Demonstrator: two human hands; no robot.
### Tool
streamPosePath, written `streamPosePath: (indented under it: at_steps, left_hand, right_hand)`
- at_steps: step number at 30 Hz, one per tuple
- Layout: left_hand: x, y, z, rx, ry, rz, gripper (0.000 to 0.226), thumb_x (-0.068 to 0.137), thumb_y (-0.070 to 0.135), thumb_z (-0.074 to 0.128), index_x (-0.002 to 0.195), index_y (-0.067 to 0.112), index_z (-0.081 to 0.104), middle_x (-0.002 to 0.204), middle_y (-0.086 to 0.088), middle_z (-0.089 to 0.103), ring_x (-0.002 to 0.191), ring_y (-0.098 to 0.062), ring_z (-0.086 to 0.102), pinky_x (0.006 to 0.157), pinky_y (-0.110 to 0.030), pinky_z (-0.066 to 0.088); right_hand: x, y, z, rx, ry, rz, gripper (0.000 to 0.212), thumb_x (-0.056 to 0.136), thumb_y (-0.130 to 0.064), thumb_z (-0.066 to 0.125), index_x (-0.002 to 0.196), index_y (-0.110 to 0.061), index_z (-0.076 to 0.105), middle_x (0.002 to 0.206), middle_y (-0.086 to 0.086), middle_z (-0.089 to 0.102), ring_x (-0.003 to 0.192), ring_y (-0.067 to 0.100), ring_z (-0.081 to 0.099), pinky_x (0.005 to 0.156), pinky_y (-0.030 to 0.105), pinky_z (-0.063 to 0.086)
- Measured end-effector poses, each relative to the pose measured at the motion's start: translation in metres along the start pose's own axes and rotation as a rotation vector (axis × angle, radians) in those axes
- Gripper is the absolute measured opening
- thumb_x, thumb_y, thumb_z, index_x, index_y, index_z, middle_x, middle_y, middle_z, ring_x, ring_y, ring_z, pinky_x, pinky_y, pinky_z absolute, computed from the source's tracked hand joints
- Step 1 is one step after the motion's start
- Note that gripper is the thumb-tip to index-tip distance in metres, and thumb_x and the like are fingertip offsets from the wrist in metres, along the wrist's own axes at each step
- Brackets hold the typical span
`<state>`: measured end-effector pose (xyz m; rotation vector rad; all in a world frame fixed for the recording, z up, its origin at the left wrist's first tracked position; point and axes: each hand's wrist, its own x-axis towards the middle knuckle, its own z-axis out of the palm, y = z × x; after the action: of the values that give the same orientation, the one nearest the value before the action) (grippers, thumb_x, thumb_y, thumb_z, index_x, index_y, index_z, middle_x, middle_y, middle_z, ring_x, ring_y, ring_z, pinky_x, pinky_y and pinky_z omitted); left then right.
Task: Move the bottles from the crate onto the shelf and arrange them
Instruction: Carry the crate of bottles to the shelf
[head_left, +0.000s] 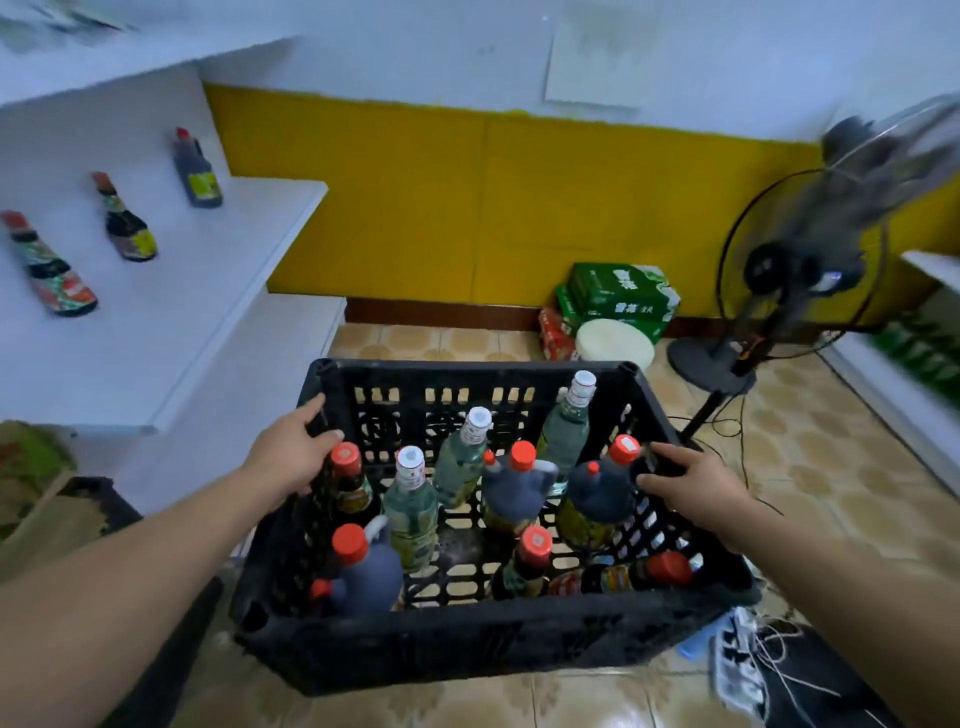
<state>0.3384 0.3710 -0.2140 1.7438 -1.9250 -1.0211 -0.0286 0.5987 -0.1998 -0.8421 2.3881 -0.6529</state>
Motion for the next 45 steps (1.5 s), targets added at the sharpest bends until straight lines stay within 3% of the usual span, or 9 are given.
streamPosePath:
  at_steps: [4, 12, 22, 25, 28, 30, 32, 37, 45]
  left_hand:
    - [0.070, 0.045, 0.009, 0.020, -0.052, 0.034, 0.062, 0.093, 0.028, 0.056, 0.148, 0.033, 0.026, 0.065, -0.016, 0.059, 0.048, -0.030, 0.052, 0.047, -0.030, 0.045]
    - [0.211, 0.116, 0.057, 0.058, -0.058, 0.030, 0.063, 0.094, 0.027, 0.055, 0.149, 0.031, 0.024, 0.101, -0.029, 0.064, 0.052, -0.027, 0.051, 0.042, -0.029, 0.041]
    - [0.373, 0.192, 0.089, 0.010, -0.041, -0.016, 0.063, 0.094, 0.030, 0.055, 0.148, 0.034, 0.024, 0.089, -0.015, 0.063, 0.051, -0.029, 0.053, 0.044, -0.030, 0.043]
    - [0.423, 0.207, 0.090, 0.025, -0.052, -0.021, 0.064, 0.094, 0.031, 0.055, 0.149, 0.033, 0.023, 0.088, -0.019, 0.064, 0.048, -0.029, 0.052, 0.044, -0.030, 0.043]
    - [0.491, 0.219, 0.096, 0.023, -0.045, -0.040, 0.064, 0.094, 0.031, 0.055, 0.149, 0.033, 0.022, 0.106, -0.023, 0.064, 0.049, -0.028, 0.052, 0.042, -0.029, 0.042]
    - [0.536, 0.228, 0.099, 0.009, -0.058, -0.045, 0.064, 0.094, 0.029, 0.055, 0.149, 0.032, 0.022, 0.091, -0.019, 0.064, 0.051, -0.028, 0.052, 0.042, -0.029, 0.042]
    - [0.578, 0.238, 0.099, 0.013, -0.073, -0.044, 0.064, 0.095, 0.028, 0.054, 0.149, 0.033, 0.020, 0.081, -0.017, 0.061, 0.052, -0.027, 0.050, 0.042, -0.030, 0.041]
    - [0.672, 0.266, 0.099, 0.022, -0.066, -0.063, 0.064, 0.095, 0.027, 0.055, 0.149, 0.034, 0.022, 0.117, -0.016, 0.063, 0.061, -0.032, 0.057, 0.046, -0.034, 0.047]
    - [0.807, 0.294, 0.122, 0.000, -0.017, -0.153, 0.065, 0.095, 0.025, 0.056, 0.149, 0.034, 0.022, 0.086, -0.019, 0.064, 0.051, -0.028, 0.048, 0.044, -0.034, 0.045]
  right_hand:
    - [0.055, -0.017, -0.011, 0.009, 0.021, 0.048, 0.057, 0.080, -0.042, 0.071, 0.134, -0.036, 0.051, 0.083, -0.001, 0.059, 0.060, 0.017, 0.058, 0.050, 0.027, 0.041]
    - [0.213, -0.045, -0.031, 0.038, 0.036, 0.043, 0.063, 0.079, -0.042, 0.073, 0.137, -0.035, 0.050, 0.085, 0.003, 0.059, 0.061, 0.019, 0.058, 0.054, 0.031, 0.047]
    - [0.404, -0.124, -0.071, 0.011, 0.003, -0.049, 0.054, 0.084, -0.033, 0.071, 0.135, -0.026, 0.053, 0.092, 0.012, 0.069, 0.074, 0.028, 0.067, 0.058, 0.032, 0.047]
    - [0.452, -0.148, -0.074, 0.008, -0.012, -0.053, 0.054, 0.084, -0.034, 0.071, 0.135, -0.026, 0.054, 0.080, 0.003, 0.057, 0.058, 0.015, 0.053, 0.048, 0.027, 0.038]
    - [0.514, -0.174, -0.068, -0.012, -0.011, -0.030, 0.055, 0.084, -0.041, 0.068, 0.135, -0.030, 0.053, 0.091, 0.006, 0.059, 0.064, 0.014, 0.054, 0.053, 0.028, 0.040]
    - [0.556, -0.193, -0.061, -0.016, -0.011, -0.037, 0.057, 0.083, -0.044, 0.069, 0.135, -0.031, 0.053, 0.103, 0.007, 0.064, 0.074, 0.019, 0.059, 0.062, 0.031, 0.047]
    - [0.592, -0.212, -0.054, 0.010, -0.006, -0.024, 0.057, 0.083, -0.044, 0.069, 0.135, -0.031, 0.053, 0.098, 0.006, 0.066, 0.071, 0.019, 0.061, 0.064, 0.033, 0.049]
    - [0.677, -0.256, -0.046, -0.005, -0.056, 0.005, 0.054, 0.085, -0.046, 0.065, 0.136, -0.035, 0.049, 0.066, -0.006, 0.050, 0.051, 0.013, 0.046, 0.045, 0.025, 0.029]
    - [0.858, -0.310, -0.027, 0.002, -0.150, -0.030, 0.060, 0.080, -0.050, 0.068, 0.136, -0.037, 0.051, 0.088, 0.001, 0.059, 0.076, 0.022, 0.052, 0.052, 0.027, 0.035]
